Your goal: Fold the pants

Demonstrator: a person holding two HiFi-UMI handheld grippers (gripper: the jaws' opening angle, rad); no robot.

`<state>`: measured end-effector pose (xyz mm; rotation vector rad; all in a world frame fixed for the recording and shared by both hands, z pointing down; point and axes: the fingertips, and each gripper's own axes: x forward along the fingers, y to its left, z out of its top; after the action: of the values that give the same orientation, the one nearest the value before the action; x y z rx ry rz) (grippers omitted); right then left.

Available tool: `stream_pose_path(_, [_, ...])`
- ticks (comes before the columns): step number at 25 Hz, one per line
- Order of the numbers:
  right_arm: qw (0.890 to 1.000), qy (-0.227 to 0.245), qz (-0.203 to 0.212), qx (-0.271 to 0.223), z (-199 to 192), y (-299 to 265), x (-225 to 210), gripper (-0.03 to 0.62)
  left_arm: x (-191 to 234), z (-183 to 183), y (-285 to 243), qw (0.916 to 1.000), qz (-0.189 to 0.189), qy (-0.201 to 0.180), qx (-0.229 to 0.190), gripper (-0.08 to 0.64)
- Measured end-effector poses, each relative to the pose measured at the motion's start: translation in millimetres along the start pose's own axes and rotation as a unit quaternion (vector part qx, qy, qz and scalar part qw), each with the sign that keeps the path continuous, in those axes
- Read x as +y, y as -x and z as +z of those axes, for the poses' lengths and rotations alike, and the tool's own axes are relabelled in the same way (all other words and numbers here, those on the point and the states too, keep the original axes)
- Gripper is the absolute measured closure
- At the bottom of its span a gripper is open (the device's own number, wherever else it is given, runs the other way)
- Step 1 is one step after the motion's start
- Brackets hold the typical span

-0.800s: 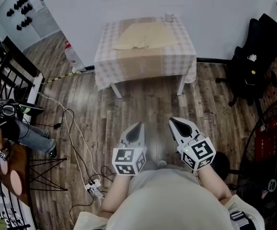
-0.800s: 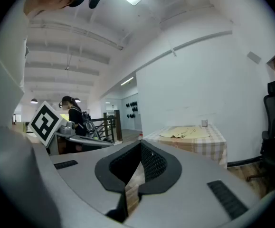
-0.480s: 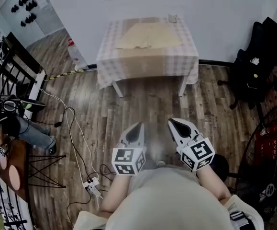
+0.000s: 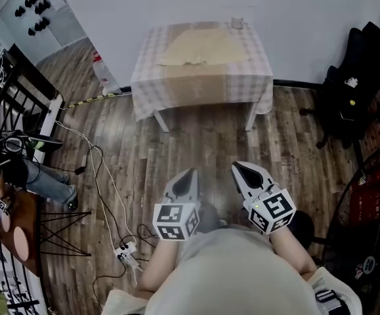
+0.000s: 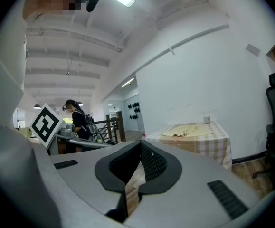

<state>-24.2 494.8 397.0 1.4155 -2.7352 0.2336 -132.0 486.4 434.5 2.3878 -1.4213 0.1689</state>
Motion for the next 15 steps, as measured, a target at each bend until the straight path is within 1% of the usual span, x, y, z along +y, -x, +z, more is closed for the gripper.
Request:
stream_pose_path(4, [1.000,-0.009,0.000,0.007,-5,-9,-7,0.592,6,-1,-11,1.0000,0.000,0.003,0.008,0.555])
stream_pose_path(8, [1.000,-0.014,-0.003,0.016,-7,-28,-22,0.592,15,3,-32,0.9999,-0.001,0.005,0.015,0.555])
stream_pose_path(15, [1.000,-0.004,0.000,0.019,6,-81,-56,0.592,46,26,-85,0.9999,-0.004,0.008,0.009,0.555])
